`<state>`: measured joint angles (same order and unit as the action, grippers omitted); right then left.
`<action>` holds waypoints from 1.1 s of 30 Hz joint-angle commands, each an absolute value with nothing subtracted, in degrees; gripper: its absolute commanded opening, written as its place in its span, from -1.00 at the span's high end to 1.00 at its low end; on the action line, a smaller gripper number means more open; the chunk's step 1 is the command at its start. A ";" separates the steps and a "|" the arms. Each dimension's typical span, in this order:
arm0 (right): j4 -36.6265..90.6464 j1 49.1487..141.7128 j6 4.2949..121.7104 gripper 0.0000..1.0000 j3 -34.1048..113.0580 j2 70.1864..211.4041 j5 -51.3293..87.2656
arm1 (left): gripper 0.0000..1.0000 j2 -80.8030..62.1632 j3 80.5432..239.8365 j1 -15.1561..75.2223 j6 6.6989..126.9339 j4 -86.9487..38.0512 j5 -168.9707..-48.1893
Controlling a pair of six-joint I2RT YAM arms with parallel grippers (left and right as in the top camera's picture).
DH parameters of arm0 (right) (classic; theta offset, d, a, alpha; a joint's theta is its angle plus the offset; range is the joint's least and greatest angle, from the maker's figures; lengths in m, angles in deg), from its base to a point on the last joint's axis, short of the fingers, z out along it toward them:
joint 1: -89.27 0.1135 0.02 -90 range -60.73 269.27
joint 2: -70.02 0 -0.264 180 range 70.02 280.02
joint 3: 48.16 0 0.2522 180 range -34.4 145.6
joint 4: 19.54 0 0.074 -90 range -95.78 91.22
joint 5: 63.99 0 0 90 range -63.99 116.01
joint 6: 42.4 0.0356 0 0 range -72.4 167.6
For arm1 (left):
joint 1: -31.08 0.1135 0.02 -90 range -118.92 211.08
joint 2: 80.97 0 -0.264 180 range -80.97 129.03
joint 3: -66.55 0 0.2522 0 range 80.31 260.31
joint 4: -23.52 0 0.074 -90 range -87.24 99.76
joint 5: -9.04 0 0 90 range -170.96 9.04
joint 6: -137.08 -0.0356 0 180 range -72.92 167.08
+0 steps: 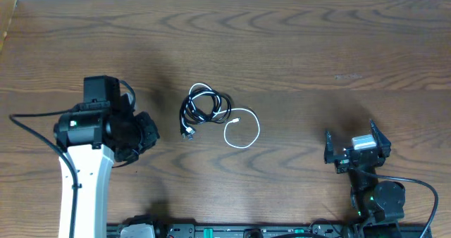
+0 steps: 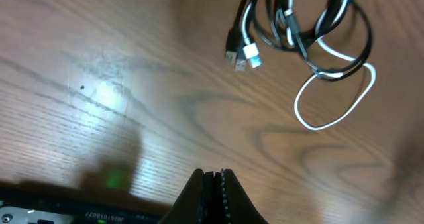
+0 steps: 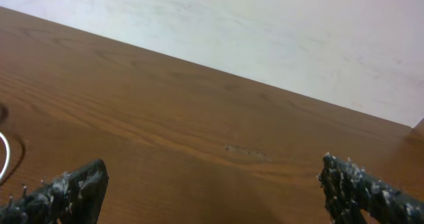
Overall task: Untangle cables
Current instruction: 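Move the left gripper forward over the black and white cable bundle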
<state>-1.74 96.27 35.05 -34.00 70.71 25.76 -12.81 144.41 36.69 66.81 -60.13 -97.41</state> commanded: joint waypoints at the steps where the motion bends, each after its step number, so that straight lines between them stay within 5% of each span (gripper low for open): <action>1: -1.52 96.49 34.70 -0.99 -34.10 70.41 25.61 | 0.85 -12.50 142.09 36.73 67.70 -59.91 -97.45; 14: -1.52 96.49 34.70 -0.99 -34.10 70.41 25.61 | 0.84 -12.48 134.62 36.73 67.68 -55.72 -97.45; 19: -1.52 96.49 34.70 -0.98 -34.08 70.41 25.61 | 0.66 -12.48 133.76 36.73 67.68 -55.67 -97.45; 25: -1.52 96.49 34.70 -0.98 -34.08 70.41 25.61 | 0.01 -12.48 133.76 36.73 67.70 -55.91 -97.45; 33: -1.52 96.49 34.70 -0.99 -34.10 70.41 25.61 | -0.04 -12.48 132.65 36.73 67.70 -56.09 -97.45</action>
